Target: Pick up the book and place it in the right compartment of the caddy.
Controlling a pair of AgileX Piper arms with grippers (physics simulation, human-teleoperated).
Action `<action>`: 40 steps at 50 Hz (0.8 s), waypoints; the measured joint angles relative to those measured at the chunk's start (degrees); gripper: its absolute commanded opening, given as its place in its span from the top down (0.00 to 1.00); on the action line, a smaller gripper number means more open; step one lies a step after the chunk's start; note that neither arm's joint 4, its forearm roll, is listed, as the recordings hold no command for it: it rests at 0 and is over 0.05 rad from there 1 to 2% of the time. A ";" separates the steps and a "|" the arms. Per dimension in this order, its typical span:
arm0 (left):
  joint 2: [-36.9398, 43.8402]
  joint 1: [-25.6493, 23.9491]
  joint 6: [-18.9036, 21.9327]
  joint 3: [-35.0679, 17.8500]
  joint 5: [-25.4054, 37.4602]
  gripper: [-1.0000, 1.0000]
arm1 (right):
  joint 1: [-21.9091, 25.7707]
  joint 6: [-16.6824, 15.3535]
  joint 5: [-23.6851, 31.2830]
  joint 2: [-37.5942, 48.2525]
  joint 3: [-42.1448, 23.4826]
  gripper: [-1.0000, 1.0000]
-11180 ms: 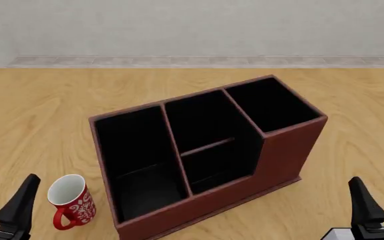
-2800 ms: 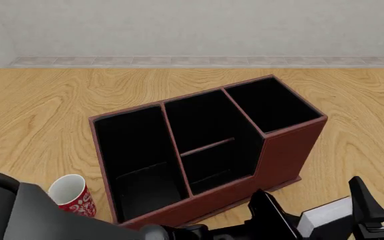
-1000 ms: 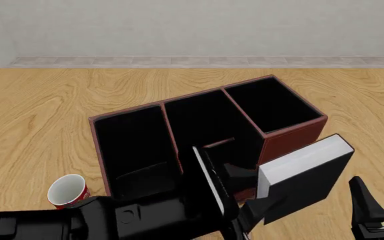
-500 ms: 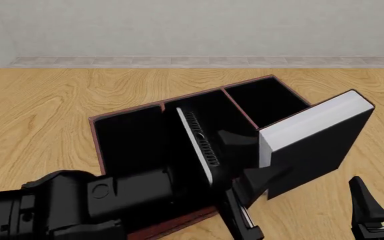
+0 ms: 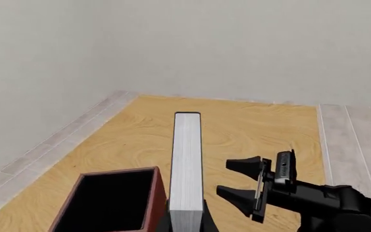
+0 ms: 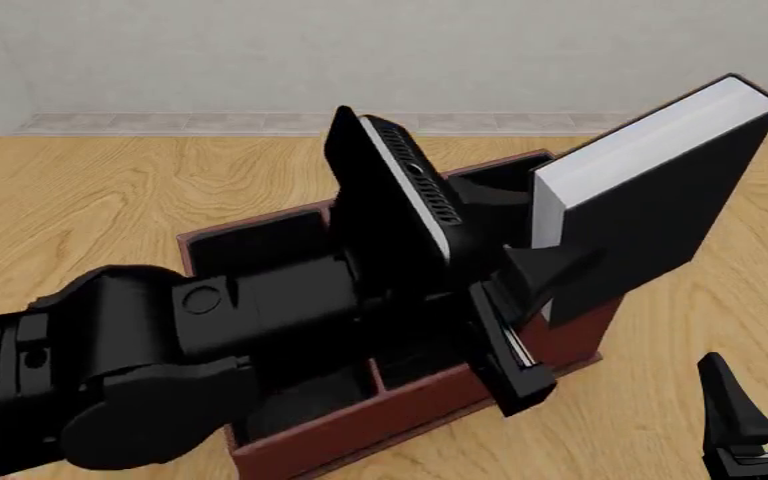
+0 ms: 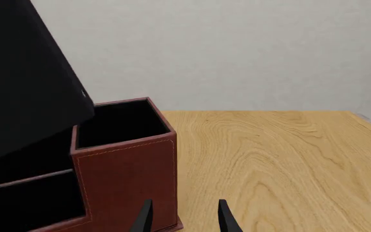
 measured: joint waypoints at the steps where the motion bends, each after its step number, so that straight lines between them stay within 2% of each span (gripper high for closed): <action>1: 0.13 0.18 0.14 -0.35 0.18 1.00 | 0.00 0.00 0.00 0.00 0.00 0.00; 17: 2.68 3.49 1.89 -6.16 2.96 1.00 | 0.00 0.00 0.00 0.00 0.00 0.00; 40: 11.11 8.08 3.36 -12.86 3.72 1.00 | 0.00 0.00 0.00 0.00 0.00 0.00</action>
